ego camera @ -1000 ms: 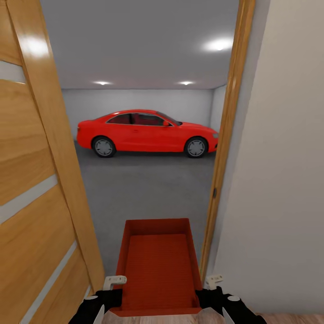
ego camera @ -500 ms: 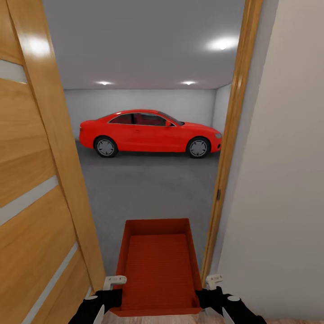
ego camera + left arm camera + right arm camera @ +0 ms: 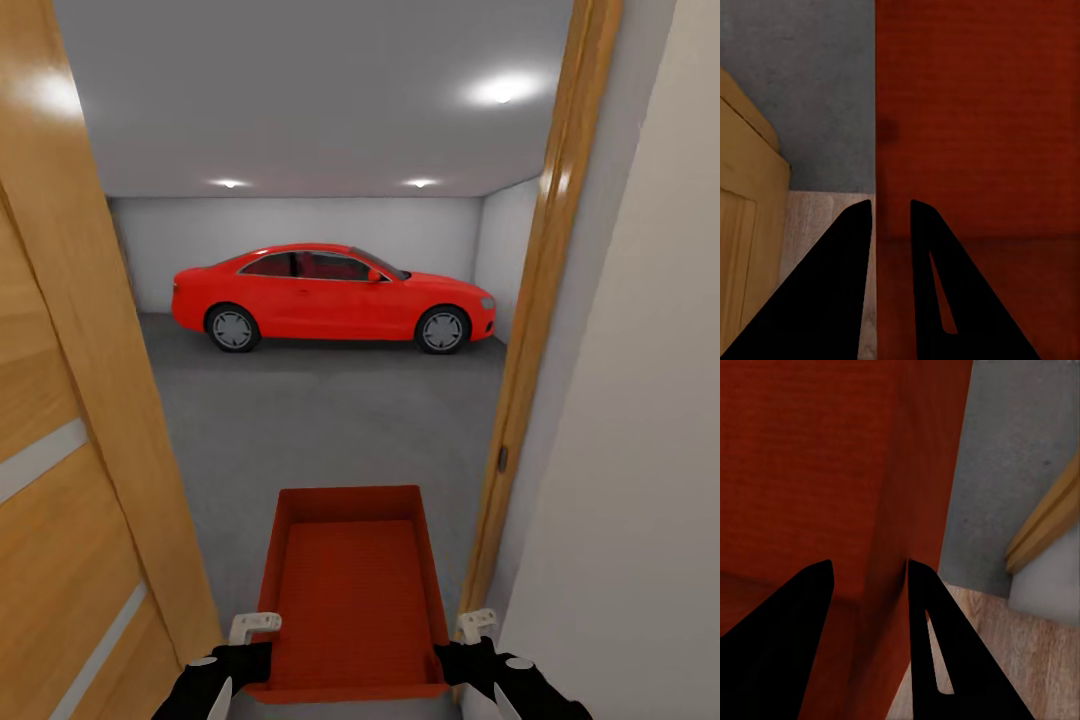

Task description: Move the two storage containers from the living room to the garage. In the garage, place one container on the floor and stack the other container on top of it (either order is fine).

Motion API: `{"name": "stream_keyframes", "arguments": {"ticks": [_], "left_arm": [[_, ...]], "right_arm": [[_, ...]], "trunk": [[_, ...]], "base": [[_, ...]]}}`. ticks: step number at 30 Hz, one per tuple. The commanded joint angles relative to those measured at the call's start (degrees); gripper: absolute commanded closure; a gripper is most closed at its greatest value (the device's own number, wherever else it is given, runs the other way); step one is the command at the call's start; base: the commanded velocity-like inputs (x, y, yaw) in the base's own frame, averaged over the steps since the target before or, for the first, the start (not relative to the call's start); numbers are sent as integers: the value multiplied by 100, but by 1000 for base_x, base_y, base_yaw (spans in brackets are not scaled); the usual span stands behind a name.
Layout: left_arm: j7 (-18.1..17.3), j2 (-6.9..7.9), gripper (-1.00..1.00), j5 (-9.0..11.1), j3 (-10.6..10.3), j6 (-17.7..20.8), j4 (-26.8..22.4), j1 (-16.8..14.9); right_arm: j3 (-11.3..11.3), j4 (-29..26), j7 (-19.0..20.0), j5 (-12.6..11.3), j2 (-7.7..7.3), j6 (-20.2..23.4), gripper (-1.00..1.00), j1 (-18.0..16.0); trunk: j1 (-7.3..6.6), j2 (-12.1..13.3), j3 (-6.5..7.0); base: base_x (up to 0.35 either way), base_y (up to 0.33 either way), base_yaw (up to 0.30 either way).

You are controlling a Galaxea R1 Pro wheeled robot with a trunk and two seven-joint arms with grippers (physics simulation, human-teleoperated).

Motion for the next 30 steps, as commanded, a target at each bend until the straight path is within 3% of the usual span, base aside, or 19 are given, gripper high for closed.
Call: {"name": "stream_keyframes", "arguments": {"ticks": [1, 23, 30], "left_arm": [[112, 118, 100, -153, 51, 34, -2, -3], [112, 106, 100, -153, 51, 27, -2, -3], [112, 108, 100, -153, 51, 27, -2, -3]], "right_arm": [[104, -26, 528, -56, -4, -205, 100, -1], [104, -26, 505, -38, -4, -205, 100, 1], [104, -26, 498, -37, -4, -205, 100, -1]], "trunk": [[4, -8, -10], [4, -8, -10], [4, -8, -10]], "base": [[234, 0, 0], [97, 64, 0], [290, 0, 0]]}}
